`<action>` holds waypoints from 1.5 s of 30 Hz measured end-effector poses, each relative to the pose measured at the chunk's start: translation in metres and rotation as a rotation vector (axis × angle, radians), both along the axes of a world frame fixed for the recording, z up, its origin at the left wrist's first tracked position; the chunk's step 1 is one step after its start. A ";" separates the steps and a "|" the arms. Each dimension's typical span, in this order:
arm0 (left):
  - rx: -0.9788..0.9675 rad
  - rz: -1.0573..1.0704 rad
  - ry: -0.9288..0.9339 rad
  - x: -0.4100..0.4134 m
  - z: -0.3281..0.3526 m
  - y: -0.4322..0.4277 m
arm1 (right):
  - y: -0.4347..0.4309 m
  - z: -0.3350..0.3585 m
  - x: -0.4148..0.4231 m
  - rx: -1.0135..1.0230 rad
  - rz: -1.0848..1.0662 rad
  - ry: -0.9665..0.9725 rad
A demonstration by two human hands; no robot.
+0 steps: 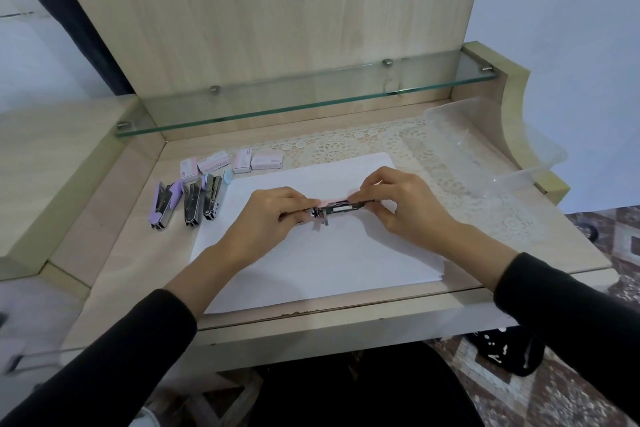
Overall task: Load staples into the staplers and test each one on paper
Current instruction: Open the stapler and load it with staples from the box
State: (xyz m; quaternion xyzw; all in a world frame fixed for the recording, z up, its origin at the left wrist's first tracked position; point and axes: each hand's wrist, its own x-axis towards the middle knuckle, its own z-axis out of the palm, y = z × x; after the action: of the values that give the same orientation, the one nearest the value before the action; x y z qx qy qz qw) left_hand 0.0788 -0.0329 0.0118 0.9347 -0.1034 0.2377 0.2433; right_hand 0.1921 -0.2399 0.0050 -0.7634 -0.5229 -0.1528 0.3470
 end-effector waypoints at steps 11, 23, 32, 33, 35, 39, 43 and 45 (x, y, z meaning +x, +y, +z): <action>-0.017 0.024 0.047 0.007 -0.005 -0.005 | 0.008 -0.005 -0.004 -0.001 -0.083 -0.127; -0.058 0.050 0.079 0.007 -0.003 -0.004 | 0.005 -0.016 -0.004 -0.060 -0.046 -0.259; -0.072 0.046 0.087 0.007 -0.002 -0.004 | 0.008 -0.012 -0.007 0.077 -0.102 -0.060; -0.076 0.046 0.090 0.006 -0.002 -0.005 | 0.008 -0.011 -0.007 0.077 -0.108 -0.070; -0.083 0.049 0.096 0.006 -0.002 -0.005 | 0.008 -0.009 -0.006 0.070 -0.108 -0.079; -0.087 0.055 0.098 0.006 -0.001 -0.005 | 0.010 -0.011 -0.006 0.029 -0.110 -0.068; -0.088 0.058 0.110 0.006 0.000 -0.006 | 0.016 -0.012 -0.007 -0.007 -0.123 -0.050; -0.094 0.061 0.118 0.006 0.000 -0.006 | 0.019 -0.011 -0.006 -0.009 -0.109 -0.069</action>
State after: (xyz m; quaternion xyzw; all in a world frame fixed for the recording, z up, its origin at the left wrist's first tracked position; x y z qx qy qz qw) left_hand 0.0844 -0.0388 0.0115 0.9374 -0.0491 0.1940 0.2851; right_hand 0.1856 -0.2214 -0.0062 -0.7867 -0.4928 -0.1953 0.3164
